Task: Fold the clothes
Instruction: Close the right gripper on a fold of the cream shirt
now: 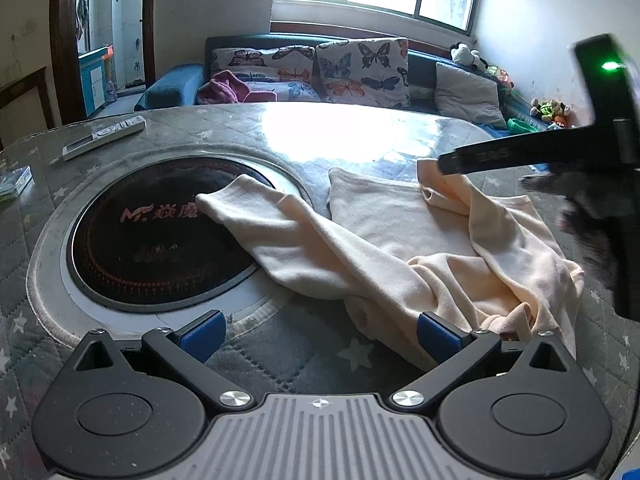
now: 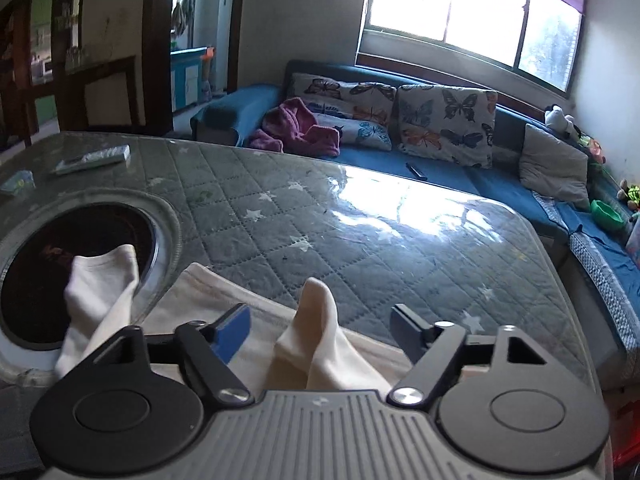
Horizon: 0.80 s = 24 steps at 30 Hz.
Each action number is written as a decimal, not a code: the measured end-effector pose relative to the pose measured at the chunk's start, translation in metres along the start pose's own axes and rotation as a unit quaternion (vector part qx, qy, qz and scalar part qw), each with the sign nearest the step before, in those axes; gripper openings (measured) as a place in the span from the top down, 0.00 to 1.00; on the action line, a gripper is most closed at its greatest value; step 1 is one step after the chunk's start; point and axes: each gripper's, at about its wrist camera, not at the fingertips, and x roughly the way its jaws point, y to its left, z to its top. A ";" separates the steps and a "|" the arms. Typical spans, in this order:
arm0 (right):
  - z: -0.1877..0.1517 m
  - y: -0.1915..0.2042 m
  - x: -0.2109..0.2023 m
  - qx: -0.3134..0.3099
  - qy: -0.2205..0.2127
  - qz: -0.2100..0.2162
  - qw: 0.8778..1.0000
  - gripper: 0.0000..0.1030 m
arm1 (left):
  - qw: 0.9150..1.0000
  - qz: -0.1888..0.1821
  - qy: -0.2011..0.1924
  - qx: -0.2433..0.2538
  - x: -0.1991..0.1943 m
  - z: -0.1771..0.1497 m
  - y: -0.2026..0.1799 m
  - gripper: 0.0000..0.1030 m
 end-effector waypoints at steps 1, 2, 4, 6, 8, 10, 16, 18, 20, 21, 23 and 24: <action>0.002 0.000 0.006 -0.001 0.004 0.000 1.000 0.32 | 1.000 -0.003 -0.002 0.001 -0.001 0.001 0.000 0.00; 0.004 0.000 0.013 -0.003 0.007 0.000 1.000 0.35 | 1.000 -0.006 -0.004 0.002 -0.002 0.001 0.000 0.00; 0.005 -0.002 0.022 0.001 0.015 0.004 1.000 0.44 | 1.000 -0.012 -0.009 0.006 -0.005 0.003 -0.001 0.00; 0.005 -0.004 0.030 0.005 0.022 0.005 1.000 0.50 | 1.000 -0.016 -0.014 0.009 -0.007 0.004 -0.003 0.00; 0.004 -0.006 0.038 0.011 0.031 0.002 0.999 0.61 | 0.999 -0.025 -0.017 0.012 -0.008 0.006 -0.005 0.00; 0.002 -0.010 0.043 0.017 0.037 0.008 0.999 0.73 | 0.999 -0.033 -0.020 0.017 -0.009 0.007 -0.010 0.00; -0.004 -0.023 0.035 0.040 0.030 0.019 0.999 0.97 | 0.996 -0.071 -0.035 0.039 -0.013 0.011 -0.028 0.00; -0.007 -0.029 0.022 0.045 0.015 0.015 0.999 0.97 | 0.994 -0.087 -0.042 0.050 -0.013 0.012 -0.036 0.00; -0.010 -0.037 0.006 0.051 0.000 0.015 0.999 0.97 | 0.992 -0.104 -0.046 0.059 -0.013 0.012 -0.045 0.00; -0.009 -0.041 -0.003 0.052 -0.008 0.012 0.999 0.97 | 0.990 -0.114 -0.049 0.065 -0.012 0.012 -0.050 0.00; -0.011 -0.050 -0.021 0.055 -0.023 0.004 0.998 0.97 | 0.986 -0.135 -0.051 0.079 -0.009 0.012 -0.062 0.01; -0.013 -0.055 -0.031 0.057 -0.030 0.000 0.998 0.97 | 0.984 -0.146 -0.052 0.086 -0.008 0.011 -0.068 0.01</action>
